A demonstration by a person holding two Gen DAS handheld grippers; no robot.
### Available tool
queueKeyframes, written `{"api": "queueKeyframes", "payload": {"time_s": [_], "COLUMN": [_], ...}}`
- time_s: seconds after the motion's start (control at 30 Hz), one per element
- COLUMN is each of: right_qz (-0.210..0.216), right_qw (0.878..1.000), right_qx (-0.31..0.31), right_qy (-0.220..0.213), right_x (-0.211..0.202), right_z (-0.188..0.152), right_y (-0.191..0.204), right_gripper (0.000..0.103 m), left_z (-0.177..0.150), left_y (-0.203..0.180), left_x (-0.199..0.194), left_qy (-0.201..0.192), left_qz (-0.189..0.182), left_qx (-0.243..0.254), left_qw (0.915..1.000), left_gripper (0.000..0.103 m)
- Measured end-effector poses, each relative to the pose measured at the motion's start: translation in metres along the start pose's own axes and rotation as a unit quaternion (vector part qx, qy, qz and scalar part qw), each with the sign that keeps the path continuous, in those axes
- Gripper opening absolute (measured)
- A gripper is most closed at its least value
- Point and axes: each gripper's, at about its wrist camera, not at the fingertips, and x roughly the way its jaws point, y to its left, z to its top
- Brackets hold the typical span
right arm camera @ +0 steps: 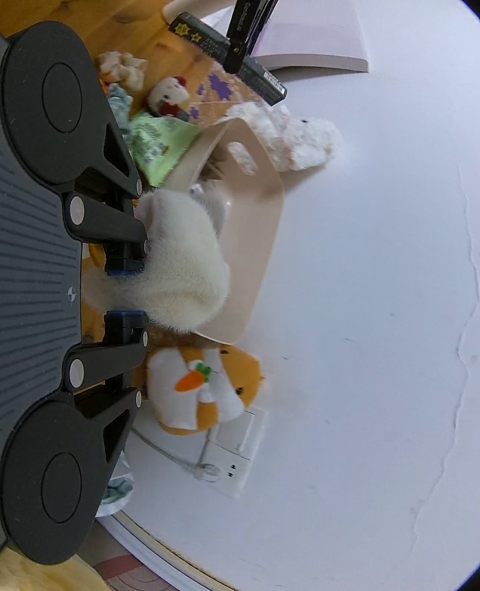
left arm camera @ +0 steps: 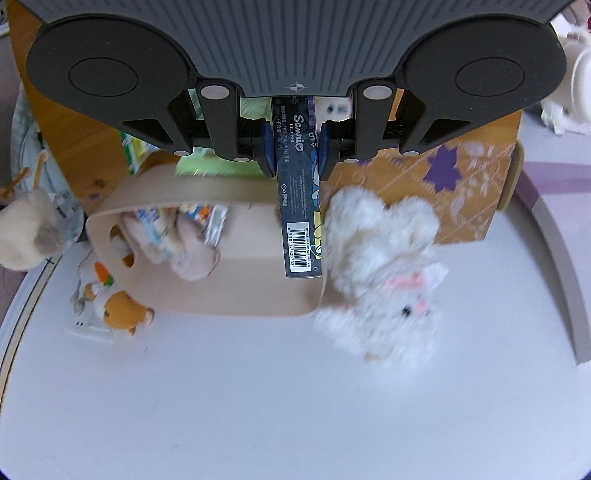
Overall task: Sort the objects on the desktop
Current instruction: 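Carry the pencil box with the left tool while the right carries the plush into the bin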
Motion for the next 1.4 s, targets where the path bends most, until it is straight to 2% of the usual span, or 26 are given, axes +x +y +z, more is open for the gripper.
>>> {"api": "queueKeyframes", "payload": {"time_s": [0.3,0.6,0.77,0.93,0.97,1.0,1.07,1.1,1.13,1.17,1.2,1.23,1.3,1.37,1.4], "right_qz": [-0.014,-0.029,-0.032,-0.035,-0.035,-0.033,-0.035,-0.034,-0.037,-0.039,-0.039,-0.039,-0.040,-0.038,-0.037], "right_qw": [0.999,0.995,0.994,0.991,0.990,0.989,0.988,0.988,0.989,0.990,0.991,0.993,0.994,0.995,0.995], "right_qx": [0.027,0.090,0.105,0.122,0.128,0.135,0.139,0.136,0.128,0.119,0.109,0.097,0.083,0.079,0.079], "right_qy": [-0.021,-0.019,0.004,0.035,0.043,0.054,0.056,0.060,0.063,0.062,0.061,0.061,0.059,0.054,0.054], "right_x": [0.019,0.074,0.106,0.134,0.139,0.145,0.148,0.150,0.151,0.152,0.153,0.152,0.150,0.148,0.147], "right_z": [0.027,0.057,0.062,0.055,0.053,0.049,0.044,0.042,0.040,0.039,0.038,0.037,0.036,0.035,0.034], "right_y": [0.001,-0.001,0.004,0.007,0.007,0.007,0.008,0.009,0.013,0.016,0.018,0.021,0.023,0.023,0.023], "right_gripper": [0.015,0.015,0.015,0.017,0.019,0.034,0.044,0.053,0.061,0.064,0.066,0.068,0.076,0.080,0.086], "left_z": [0.039,0.072,0.081,0.076,0.074,0.072,0.069,0.067,0.066,0.065,0.065,0.064,0.061,0.062,0.062], "left_y": [-0.035,-0.061,-0.065,-0.067,-0.067,-0.067,-0.066,-0.066,-0.066,-0.067,-0.067,-0.067,-0.068,-0.064,-0.063], "left_x": [0.012,0.051,0.075,0.103,0.108,0.113,0.121,0.124,0.125,0.125,0.124,0.122,0.115,0.117,0.117], "left_qy": [-0.040,-0.063,-0.057,-0.022,-0.016,-0.009,0.006,0.011,0.011,0.009,0.006,-0.001,-0.009,0.000,0.004], "left_qz": [-0.015,-0.001,0.010,0.011,0.011,0.007,-0.017,-0.029,-0.030,-0.025,-0.018,-0.011,-0.009,-0.007,-0.003], "left_qx": [0.027,0.046,0.043,0.033,0.032,0.030,0.022,0.018,0.018,0.020,0.023,0.024,0.022,0.016,0.013], "left_qw": [0.9987,0.9970,0.9974,0.9991,0.9993,0.9995,0.9996,0.9994,0.9993,0.9994,0.9996,0.9996,0.9997,0.9999,0.9999], "left_gripper": [0.024,0.024,0.024,0.023,0.023,0.023,0.024,0.028,0.037,0.044,0.060,0.071,0.076,0.077,0.077]}}
